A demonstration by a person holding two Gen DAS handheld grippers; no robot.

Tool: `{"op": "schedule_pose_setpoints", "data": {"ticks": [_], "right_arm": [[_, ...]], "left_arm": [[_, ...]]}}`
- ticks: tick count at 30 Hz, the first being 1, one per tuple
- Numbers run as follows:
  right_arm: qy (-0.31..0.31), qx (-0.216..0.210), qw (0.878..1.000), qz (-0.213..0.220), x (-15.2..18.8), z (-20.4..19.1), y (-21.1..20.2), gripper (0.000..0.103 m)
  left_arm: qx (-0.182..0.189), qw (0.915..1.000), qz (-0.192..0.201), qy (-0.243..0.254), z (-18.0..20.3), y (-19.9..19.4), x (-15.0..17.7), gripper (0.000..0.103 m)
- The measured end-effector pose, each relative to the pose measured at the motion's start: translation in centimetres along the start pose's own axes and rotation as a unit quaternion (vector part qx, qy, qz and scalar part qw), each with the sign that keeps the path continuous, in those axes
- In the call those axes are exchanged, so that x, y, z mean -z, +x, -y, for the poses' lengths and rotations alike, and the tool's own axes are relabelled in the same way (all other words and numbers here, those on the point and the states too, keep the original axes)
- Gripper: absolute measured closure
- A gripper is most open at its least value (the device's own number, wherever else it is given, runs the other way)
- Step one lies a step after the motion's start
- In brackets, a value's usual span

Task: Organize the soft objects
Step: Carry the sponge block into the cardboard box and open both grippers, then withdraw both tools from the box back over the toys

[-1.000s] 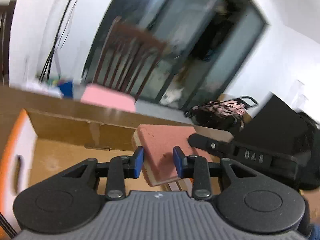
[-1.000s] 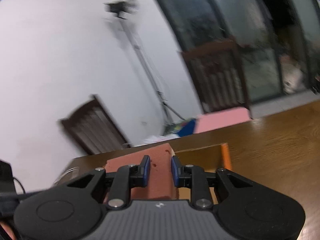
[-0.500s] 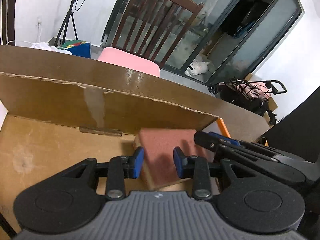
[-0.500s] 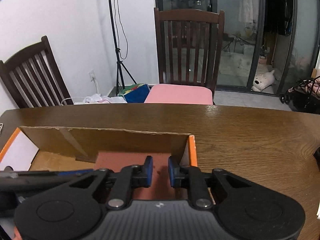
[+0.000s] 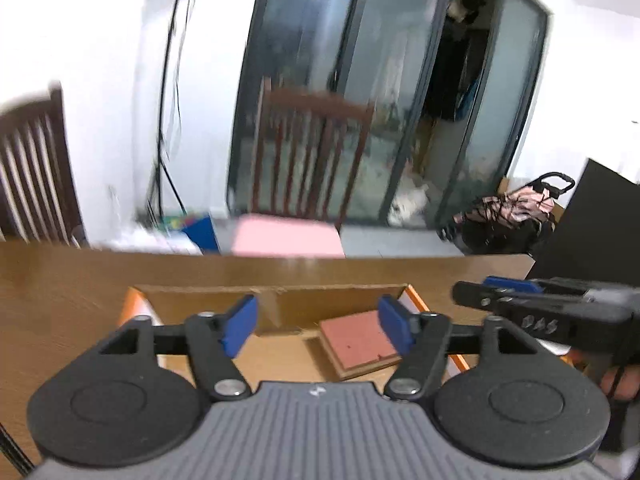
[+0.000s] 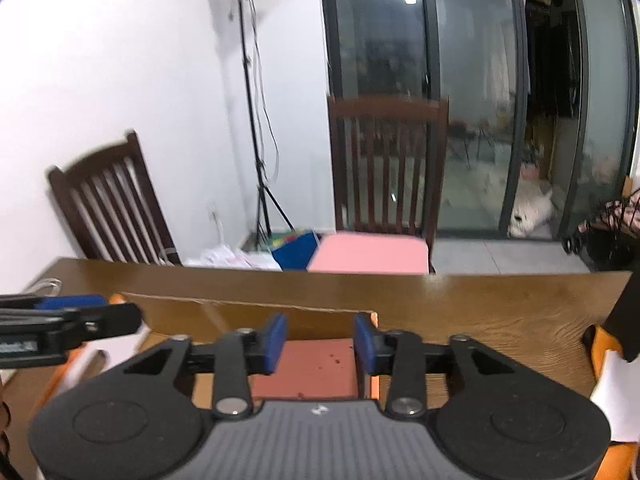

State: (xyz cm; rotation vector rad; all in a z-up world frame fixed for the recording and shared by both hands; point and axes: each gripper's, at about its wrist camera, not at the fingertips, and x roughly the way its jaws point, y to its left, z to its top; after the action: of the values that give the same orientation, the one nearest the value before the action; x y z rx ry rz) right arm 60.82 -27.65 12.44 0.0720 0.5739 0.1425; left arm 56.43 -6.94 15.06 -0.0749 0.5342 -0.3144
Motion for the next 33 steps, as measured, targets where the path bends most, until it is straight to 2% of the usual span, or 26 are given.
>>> {"op": "schedule_pose_setpoints", "data": {"ticks": [3, 5, 7, 9, 11, 13, 15, 17, 19, 23, 28, 33], "right_arm": [[-0.001, -0.02, 0.999, 0.029, 1.2, -0.3, -5.3, 0.056], [-0.004, -0.037, 0.998, 0.054, 2.9, -0.8, -9.6, 0.043], [-0.013, -0.048, 0.996, 0.08, 5.3, -1.3, -13.3, 0.037], [-0.02, -0.046, 0.994, 0.097, 7.6, -1.9, -16.1, 0.029], [-0.022, -0.035, 0.992, 0.119, 10.5, -2.7, -18.9, 0.015], [-0.027, -0.025, 0.988, 0.151, 13.7, -3.2, -21.9, 0.009], [-0.026, -0.014, 0.983, 0.179, 16.7, -3.7, -24.2, 0.005], [-0.023, -0.01, 0.982, 0.189, 19.2, -4.0, -25.8, 0.005], [-0.023, -0.014, 0.981, 0.191, 21.8, -4.5, -27.4, 0.004], [0.0, -0.02, 0.983, 0.183, 26.1, -5.3, -29.4, 0.002], [-0.009, -0.026, 0.99, 0.14, 29.9, -6.6, -29.5, 0.002], [-0.012, -0.03, 0.995, 0.097, 31.4, -7.0, -27.9, 0.002]], "left_arm": [[-0.021, 0.9977, 0.045, 0.046, 0.7, -6.2, 2.1, 0.02], [-0.032, 0.995, 0.073, 0.061, 0.8, -10.2, 4.1, 0.014], [-0.043, 0.9919, 0.096, 0.071, 0.9, -13.4, 6.4, 0.012], [-0.057, 0.9886, 0.121, 0.069, 1.1, -16.6, 9.1, 0.009], [-0.058, 0.9871, 0.138, 0.056, 1.1, -19.2, 11.5, 0.004], [-0.053, 0.9864, 0.151, 0.037, 0.9, -21.4, 14.1, 0.003], [-0.055, 0.9848, 0.162, 0.03, 1.0, -23.7, 16.9, 0.001], [-0.065, 0.9819, 0.174, 0.038, 0.9, -25.6, 19.1, 0.0], [-0.076, 0.979, 0.185, 0.042, 1.3, -27.4, 21.3, 0.0], [-0.065, 0.979, 0.187, 0.049, 1.1, -29.9, 24.9, 0.0], [-0.042, 0.9862, 0.146, 0.066, 1.0, -30.3, 28.9, 0.0], [-0.033, 0.9893, 0.125, 0.067, 0.4, -28.9, 29.4, 0.0]]}}
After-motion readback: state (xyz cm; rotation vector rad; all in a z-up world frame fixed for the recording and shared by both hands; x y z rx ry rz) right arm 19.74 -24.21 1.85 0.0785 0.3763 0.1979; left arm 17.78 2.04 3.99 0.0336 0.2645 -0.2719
